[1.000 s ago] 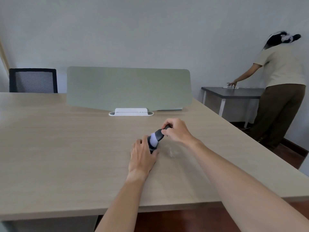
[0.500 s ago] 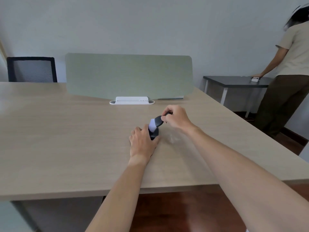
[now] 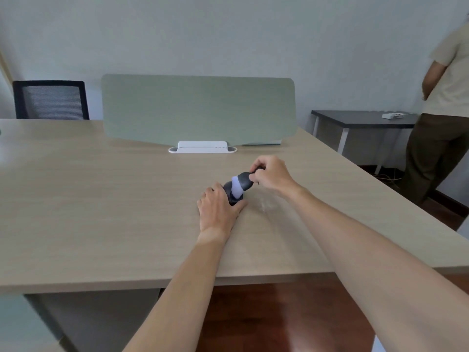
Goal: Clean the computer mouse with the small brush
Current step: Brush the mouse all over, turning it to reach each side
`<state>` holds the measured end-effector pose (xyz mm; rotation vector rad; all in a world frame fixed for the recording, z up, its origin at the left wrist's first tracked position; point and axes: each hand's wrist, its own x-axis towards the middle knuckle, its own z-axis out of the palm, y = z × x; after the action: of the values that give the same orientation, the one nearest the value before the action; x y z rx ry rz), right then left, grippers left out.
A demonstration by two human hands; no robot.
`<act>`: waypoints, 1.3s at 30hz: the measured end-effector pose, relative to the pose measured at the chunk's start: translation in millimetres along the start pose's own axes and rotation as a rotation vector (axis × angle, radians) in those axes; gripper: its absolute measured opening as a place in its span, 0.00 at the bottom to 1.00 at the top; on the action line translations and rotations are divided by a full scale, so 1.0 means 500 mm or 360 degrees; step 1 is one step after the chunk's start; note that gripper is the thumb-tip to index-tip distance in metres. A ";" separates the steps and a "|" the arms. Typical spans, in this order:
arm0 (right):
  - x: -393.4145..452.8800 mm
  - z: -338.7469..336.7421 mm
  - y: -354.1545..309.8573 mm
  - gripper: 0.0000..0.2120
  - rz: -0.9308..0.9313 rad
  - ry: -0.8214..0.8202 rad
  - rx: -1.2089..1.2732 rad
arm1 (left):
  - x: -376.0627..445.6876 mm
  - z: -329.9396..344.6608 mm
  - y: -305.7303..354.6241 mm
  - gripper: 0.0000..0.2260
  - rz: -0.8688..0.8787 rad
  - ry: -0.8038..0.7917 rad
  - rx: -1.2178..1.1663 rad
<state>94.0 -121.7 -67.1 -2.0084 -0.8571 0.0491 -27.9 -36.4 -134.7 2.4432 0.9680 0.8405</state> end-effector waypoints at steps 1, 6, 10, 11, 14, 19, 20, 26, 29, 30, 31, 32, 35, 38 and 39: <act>-0.005 0.004 -0.002 0.07 0.0014 -0.0061 0.0045 | 0.000 0.000 0.001 0.26 0.0000 0.0011 -0.0017; -0.014 0.024 0.013 0.08 -0.0010 -0.0168 -0.0142 | -0.003 -0.003 0.003 0.30 -0.0002 0.0054 -0.0060; -0.001 0.013 0.019 0.09 0.0006 0.0102 -0.0262 | -0.002 -0.001 -0.001 0.30 0.0017 0.0078 -0.0121; 0.002 0.008 0.016 0.09 -0.0004 0.0153 -0.0260 | -0.002 -0.001 -0.001 0.30 0.0019 0.0088 -0.0130; 0.002 0.002 -0.002 0.07 -0.0001 0.0094 -0.0068 | -0.002 0.000 0.000 0.31 0.0025 0.0113 -0.0126; -0.013 0.019 -0.006 0.07 -0.0008 -0.0226 -0.0029 | 0.000 0.000 0.002 0.32 0.0013 0.0103 -0.0117; -0.014 0.023 -0.002 0.07 -0.0042 -0.0219 -0.0080 | 0.000 0.000 0.002 0.32 0.0012 0.0107 -0.0117; 0.003 0.015 0.017 0.08 -0.0027 0.0229 -0.0162 | 0.000 0.004 -0.002 0.31 0.0027 0.0146 -0.0134; 0.004 0.008 0.008 0.05 0.0035 0.0204 0.0053 | 0.000 0.005 -0.001 0.32 0.0021 0.0138 -0.0117; 0.002 0.008 0.005 0.05 0.0065 0.0123 0.0122 | 0.000 0.005 0.000 0.32 0.0022 0.0140 -0.0114; -0.002 0.011 0.003 0.06 0.0090 0.0037 0.0158 | -0.001 0.005 0.000 0.32 0.0025 0.0144 -0.0115; -0.006 0.015 0.001 0.06 0.0109 -0.0045 0.0162 | -0.002 0.004 0.001 0.31 0.0030 0.0148 -0.0116; -0.015 0.035 0.004 0.06 0.0107 -0.0197 0.0073 | -0.005 0.000 0.001 0.30 0.0029 0.0131 -0.0114; -0.012 0.046 0.010 0.05 0.0008 -0.0073 -0.0035 | -0.004 0.001 0.003 0.28 0.0033 0.0165 -0.0107; -0.008 0.046 0.011 0.05 -0.0009 0.0001 -0.0062 | -0.003 0.002 0.004 0.27 0.0030 0.0177 -0.0110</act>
<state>85.9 -109.2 -85.8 -2.0419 -0.8693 0.0287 -27.3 -38.8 -135.1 2.3716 0.9397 1.0089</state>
